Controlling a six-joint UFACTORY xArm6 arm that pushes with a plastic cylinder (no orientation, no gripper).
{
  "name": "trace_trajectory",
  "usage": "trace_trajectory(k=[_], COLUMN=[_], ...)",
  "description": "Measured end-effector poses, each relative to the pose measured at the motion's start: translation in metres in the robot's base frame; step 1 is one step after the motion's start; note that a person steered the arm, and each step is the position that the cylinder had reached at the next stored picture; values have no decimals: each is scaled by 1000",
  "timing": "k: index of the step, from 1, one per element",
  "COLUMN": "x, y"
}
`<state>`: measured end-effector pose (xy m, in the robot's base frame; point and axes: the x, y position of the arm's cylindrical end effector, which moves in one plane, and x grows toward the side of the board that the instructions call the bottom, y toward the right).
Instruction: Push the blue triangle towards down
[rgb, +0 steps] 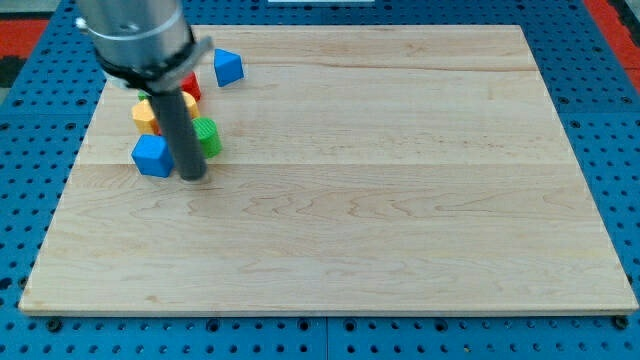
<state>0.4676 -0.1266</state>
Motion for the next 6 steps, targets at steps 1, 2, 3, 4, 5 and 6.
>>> trace_trajectory(k=[1, 2, 3, 4, 5, 6], x=[-30, -114, -206, -242, -229, -184], y=[72, 94, 91, 53, 7, -4])
